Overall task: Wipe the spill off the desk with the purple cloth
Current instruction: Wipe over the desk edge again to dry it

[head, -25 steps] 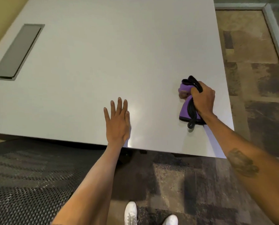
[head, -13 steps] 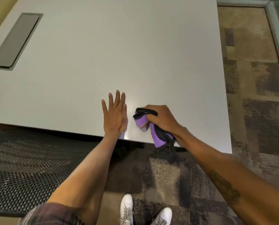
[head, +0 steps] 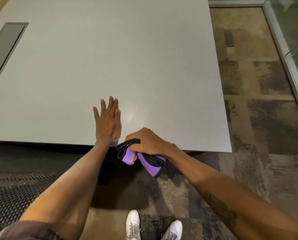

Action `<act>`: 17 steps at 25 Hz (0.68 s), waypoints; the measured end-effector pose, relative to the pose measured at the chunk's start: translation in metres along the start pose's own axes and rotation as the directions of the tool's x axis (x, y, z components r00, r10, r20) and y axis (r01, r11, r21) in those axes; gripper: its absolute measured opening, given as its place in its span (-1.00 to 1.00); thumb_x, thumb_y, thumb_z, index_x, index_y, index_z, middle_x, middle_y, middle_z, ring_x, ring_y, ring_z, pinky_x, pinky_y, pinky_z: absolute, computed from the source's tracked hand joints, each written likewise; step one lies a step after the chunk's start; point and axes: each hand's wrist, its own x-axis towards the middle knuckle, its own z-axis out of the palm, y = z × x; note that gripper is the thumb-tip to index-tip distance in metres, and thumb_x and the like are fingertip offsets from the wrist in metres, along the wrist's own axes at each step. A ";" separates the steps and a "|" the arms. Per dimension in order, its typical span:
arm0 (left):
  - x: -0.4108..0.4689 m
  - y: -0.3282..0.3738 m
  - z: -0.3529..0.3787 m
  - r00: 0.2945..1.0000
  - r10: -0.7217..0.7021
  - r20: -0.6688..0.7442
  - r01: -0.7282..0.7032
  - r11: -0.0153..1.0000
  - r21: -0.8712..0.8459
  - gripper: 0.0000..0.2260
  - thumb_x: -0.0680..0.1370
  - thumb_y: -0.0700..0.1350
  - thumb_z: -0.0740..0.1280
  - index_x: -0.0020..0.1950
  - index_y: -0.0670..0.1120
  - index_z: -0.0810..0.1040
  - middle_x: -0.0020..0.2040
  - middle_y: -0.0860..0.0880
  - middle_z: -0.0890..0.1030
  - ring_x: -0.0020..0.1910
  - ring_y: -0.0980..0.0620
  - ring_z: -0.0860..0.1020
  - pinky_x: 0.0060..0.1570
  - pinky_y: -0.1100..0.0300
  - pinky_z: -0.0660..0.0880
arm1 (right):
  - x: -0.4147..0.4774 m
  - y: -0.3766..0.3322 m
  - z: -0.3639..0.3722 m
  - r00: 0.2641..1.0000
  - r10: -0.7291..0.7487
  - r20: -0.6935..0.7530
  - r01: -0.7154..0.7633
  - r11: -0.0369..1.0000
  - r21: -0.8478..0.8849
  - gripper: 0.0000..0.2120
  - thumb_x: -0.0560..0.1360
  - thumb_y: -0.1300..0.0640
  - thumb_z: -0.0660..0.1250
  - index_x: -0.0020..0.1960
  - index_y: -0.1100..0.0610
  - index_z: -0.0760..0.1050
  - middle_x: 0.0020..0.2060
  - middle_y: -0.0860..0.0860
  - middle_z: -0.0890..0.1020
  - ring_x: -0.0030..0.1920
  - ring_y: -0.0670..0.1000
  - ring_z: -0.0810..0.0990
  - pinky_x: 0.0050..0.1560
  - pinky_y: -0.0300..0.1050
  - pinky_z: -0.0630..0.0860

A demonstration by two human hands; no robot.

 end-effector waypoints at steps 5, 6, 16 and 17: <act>0.000 0.000 -0.003 1.000 0.009 0.009 -0.009 0.999 0.047 -0.51 0.75 0.03 -0.15 0.67 -0.04 0.12 0.68 0.02 0.10 0.68 -0.12 -0.04 0.61 -0.19 -0.15 | -0.054 0.019 -0.020 1.000 0.004 0.020 -0.002 0.995 -0.103 -0.75 0.40 -0.06 0.19 -0.12 0.00 0.61 -0.31 -0.12 0.64 -0.26 -0.12 0.59 -0.18 -0.40 0.41; 0.000 0.000 -0.003 1.000 0.011 0.010 -0.011 0.998 0.062 -0.52 0.75 0.03 -0.15 0.67 -0.04 0.12 0.68 0.01 0.10 0.67 -0.13 -0.04 0.61 -0.19 -0.15 | -0.067 0.024 -0.028 1.000 0.007 0.015 -0.005 0.992 -0.127 -0.75 0.40 -0.04 0.19 -0.11 0.00 0.62 -0.29 -0.11 0.65 -0.25 -0.12 0.59 -0.16 -0.35 0.43; -0.005 0.004 -0.004 1.000 0.021 -0.002 -0.021 0.999 0.047 -0.51 0.75 0.04 -0.15 0.67 -0.05 0.12 0.68 0.00 0.10 0.68 -0.13 -0.05 0.62 -0.15 -0.18 | -0.176 0.061 -0.095 0.942 0.143 -0.305 -0.146 0.989 0.013 -0.64 0.32 0.03 0.22 -0.09 0.24 0.65 -0.25 0.10 0.68 -0.22 -0.01 0.61 -0.14 -0.06 0.48; -0.005 0.005 -0.004 1.000 0.017 -0.005 -0.016 0.999 0.042 -0.51 0.75 0.04 -0.15 0.67 -0.05 0.13 0.68 -0.01 0.11 0.68 -0.12 -0.05 0.62 -0.14 -0.18 | -0.181 0.064 -0.098 0.909 0.181 -0.375 -0.163 0.983 0.079 -0.62 0.30 0.03 0.22 -0.12 0.29 0.63 -0.25 0.18 0.67 -0.23 -0.02 0.58 -0.16 -0.01 0.47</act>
